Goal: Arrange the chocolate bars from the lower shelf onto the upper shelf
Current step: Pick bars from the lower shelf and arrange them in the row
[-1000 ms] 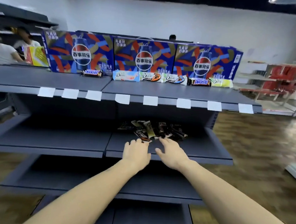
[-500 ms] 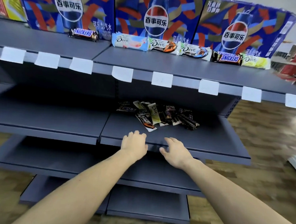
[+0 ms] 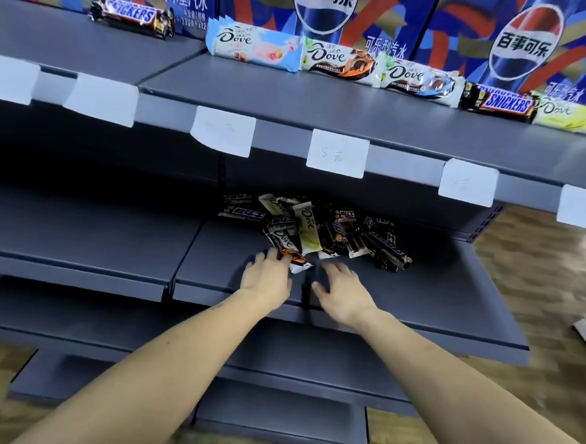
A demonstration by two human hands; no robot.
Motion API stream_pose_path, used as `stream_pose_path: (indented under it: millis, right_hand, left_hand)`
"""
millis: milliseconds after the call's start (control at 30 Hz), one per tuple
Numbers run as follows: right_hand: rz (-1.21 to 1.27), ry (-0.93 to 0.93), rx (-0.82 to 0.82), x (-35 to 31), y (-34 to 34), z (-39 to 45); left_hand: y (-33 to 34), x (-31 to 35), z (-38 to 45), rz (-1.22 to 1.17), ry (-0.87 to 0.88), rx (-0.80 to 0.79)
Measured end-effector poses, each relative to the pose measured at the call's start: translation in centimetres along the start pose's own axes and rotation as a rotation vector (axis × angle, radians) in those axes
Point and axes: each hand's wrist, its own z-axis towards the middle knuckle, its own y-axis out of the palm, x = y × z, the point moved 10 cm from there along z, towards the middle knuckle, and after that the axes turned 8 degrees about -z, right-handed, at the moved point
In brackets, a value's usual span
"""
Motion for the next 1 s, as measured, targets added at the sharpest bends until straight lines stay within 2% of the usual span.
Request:
stream_pose_path:
  millis: [133,267,500,667,767,1000]
  right_hand:
    - [0.007,-0.052,0.076,-0.1,0.4,2.8]
    - [-0.014,-0.090,0.140,-0.7,2.0,4.4]
    - [-0.020,-0.110,0.232,-1.8,2.3,5.2]
    - [0.099,-0.107,0.379,-1.3,1.4,3.6]
    - [0.162,-0.102,0.414,-0.7,1.5,1.9]
    - [0.385,0.049,0.431,2.4,1.6,-0.8]
  left_hand:
    - [0.7,0.0,2.0,0.105,0.017,0.063]
    - [1.7,-0.6,2.7,0.237,0.015,0.053]
    - [1.5,-0.8,1.3,0.146,-0.044,0.113]
    - [1.3,-0.9,0.4,0.102,-0.071,0.159]
    - [1.6,-1.0,0.0,0.081,-0.081,0.151]
    - [1.8,-1.0,-0.9,0.000,-0.013,0.094]
